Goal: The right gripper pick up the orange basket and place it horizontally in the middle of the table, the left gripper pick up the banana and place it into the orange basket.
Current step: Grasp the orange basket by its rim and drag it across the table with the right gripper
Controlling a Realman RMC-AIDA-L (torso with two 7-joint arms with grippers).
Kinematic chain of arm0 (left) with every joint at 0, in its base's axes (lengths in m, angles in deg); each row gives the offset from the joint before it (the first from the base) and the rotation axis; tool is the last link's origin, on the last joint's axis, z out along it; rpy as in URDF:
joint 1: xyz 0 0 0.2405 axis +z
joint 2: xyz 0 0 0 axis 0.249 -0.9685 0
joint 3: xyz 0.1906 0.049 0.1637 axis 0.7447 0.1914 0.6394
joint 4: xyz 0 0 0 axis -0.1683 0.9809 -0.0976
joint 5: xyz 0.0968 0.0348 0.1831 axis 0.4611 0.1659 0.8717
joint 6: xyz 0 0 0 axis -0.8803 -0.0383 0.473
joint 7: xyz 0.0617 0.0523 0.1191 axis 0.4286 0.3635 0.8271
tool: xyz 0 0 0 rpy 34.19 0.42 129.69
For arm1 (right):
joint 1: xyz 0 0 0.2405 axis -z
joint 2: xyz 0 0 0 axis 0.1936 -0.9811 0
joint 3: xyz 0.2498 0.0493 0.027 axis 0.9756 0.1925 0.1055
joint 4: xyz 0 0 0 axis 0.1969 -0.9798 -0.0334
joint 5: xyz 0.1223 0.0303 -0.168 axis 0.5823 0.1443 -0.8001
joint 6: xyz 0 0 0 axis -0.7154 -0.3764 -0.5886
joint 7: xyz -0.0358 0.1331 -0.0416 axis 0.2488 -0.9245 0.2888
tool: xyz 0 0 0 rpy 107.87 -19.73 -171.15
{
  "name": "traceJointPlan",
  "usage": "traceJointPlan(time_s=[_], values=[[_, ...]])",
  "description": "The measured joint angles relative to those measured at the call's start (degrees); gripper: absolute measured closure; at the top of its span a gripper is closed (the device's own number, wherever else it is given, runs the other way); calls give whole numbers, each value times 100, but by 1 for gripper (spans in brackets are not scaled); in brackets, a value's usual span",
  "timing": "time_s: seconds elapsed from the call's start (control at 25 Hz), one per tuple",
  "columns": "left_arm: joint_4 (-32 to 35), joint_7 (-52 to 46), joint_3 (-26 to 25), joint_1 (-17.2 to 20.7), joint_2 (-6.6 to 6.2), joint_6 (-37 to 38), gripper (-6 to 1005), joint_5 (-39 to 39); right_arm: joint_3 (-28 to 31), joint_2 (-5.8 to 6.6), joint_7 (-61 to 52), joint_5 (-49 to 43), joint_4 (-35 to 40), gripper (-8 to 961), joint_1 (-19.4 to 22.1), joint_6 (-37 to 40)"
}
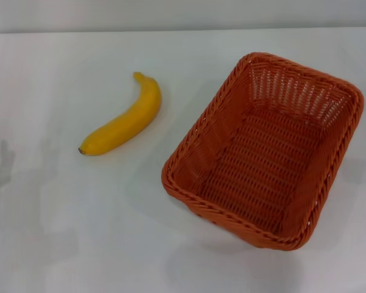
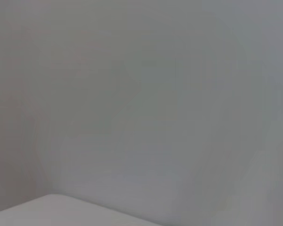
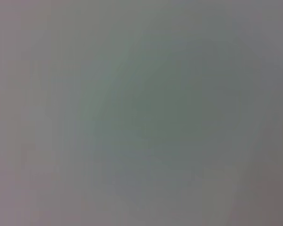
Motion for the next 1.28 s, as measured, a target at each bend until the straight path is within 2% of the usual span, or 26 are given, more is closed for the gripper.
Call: traceJointPlan(time_s=[0.2,0.32,0.4,0.52,0.56,0.64,0.76,0.88,1.04,1.28], values=[[31,0,0,30,0,0,119,-5,-206,39,-520,-33,374,86,-14,-22],[44,0,0,64,0,0,119,-24,-670,139,-973,-40,701,88,23,-56],[45,0,0,81,0,0,119,-34,-1045,301,-1538,-166,909,90,31,-87],[31,0,0,86,0,4,119,-39,-1535,701,-2912,-844,1308,92,1,-188],[24,0,0,85,0,20,119,-39,-1626,872,-3402,-1191,1475,93,-50,-235],[13,0,1,85,-2,52,119,-41,-1693,1189,-4527,-2219,1825,95,-220,-293],[6,0,1,84,-9,85,119,-42,-1686,1536,-5829,-3678,2301,97,-557,-242],[4,0,1,80,-15,86,119,-42,-1673,1810,-6979,-4935,2566,100,-1048,-71],[2,0,0,62,-17,88,119,-42,-1665,2038,-8058,-6328,2604,103,-1827,276],[1,0,0,27,-18,88,119,-41,-1666,2096,-9108,-8194,2631,108,-2755,744]])
